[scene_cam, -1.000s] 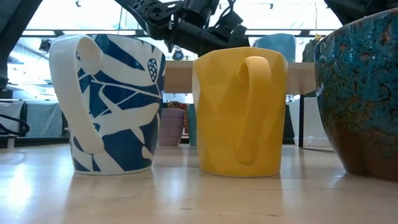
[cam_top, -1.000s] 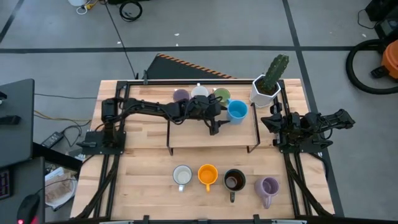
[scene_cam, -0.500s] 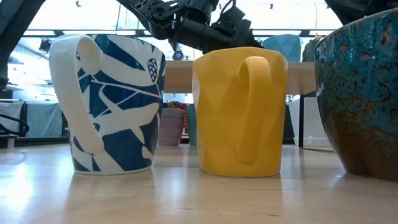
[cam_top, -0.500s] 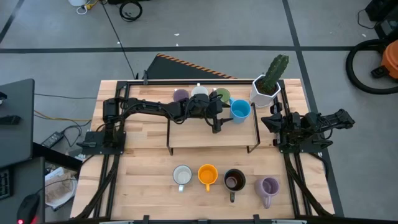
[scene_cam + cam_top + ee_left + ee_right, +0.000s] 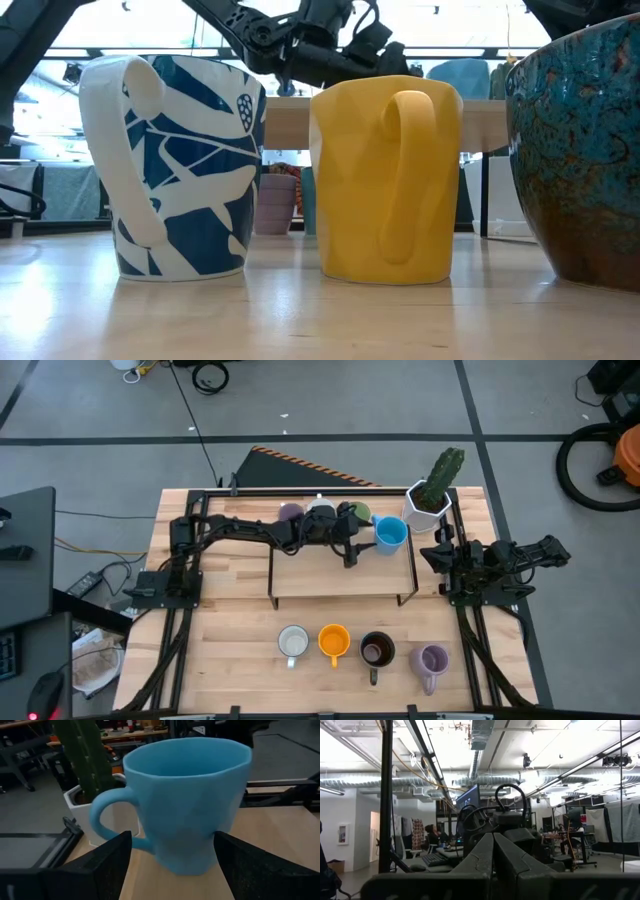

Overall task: Place coffee mugs
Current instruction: Put the light blue mug on the shelf

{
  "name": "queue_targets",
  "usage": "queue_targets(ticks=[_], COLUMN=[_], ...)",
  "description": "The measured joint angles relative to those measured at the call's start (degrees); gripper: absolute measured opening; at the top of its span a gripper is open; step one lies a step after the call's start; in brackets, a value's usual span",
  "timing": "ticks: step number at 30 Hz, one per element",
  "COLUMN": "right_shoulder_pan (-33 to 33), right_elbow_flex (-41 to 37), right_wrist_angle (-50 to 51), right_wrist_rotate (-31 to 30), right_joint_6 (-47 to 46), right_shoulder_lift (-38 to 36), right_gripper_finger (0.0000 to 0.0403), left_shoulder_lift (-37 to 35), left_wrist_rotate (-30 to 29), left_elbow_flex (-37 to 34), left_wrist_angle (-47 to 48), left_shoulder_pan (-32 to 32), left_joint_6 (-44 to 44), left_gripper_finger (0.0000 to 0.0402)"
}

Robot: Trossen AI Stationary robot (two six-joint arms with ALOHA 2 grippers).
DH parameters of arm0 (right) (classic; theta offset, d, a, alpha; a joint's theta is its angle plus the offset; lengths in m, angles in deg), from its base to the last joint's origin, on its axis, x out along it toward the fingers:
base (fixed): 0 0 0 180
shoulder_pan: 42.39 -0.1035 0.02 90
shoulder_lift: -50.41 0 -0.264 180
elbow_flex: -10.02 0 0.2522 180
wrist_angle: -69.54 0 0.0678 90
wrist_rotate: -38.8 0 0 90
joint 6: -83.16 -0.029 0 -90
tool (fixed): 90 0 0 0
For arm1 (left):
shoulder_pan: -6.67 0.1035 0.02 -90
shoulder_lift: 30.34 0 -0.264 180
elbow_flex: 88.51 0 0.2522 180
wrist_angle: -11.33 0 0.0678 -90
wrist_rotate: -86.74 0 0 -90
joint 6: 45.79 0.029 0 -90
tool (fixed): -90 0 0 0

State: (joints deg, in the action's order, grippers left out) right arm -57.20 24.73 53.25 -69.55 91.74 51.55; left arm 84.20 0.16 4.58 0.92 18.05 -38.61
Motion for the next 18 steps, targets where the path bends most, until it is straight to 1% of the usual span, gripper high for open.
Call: queue_targets(ticks=[2,9,15,18], right_shoulder_pan=[0.0,0.0,-0.02,-0.02], right_elbow_flex=[0.0,0.0,0.0,0.01], right_wrist_angle=[-0.01,-0.15,0.04,0.04], right_wrist_rotate=[0.0,0.0,0.0,0.0], right_joint_6=[0.02,0.02,0.17,0.17], right_shoulder_lift=[0.0,0.0,0.0,0.0], right_gripper_finger=[0.0018,0.0018,0.0018,0.0018], left_shoulder_lift=[0.53,0.7,0.74,0.74], left_wrist_rotate=[1.58,3.73,4.37,4.37], left_elbow_flex=[0.02,0.02,4.74,6.27], left_wrist_angle=[-1.06,-0.46,7.25,8.38], left_shoulder_pan=[0.43,2.15,3.63,3.69], left_joint_6=[0.35,2.45,3.23,5.56], left_gripper_finger=[0.0288,0.0288,0.0288,0.0288])
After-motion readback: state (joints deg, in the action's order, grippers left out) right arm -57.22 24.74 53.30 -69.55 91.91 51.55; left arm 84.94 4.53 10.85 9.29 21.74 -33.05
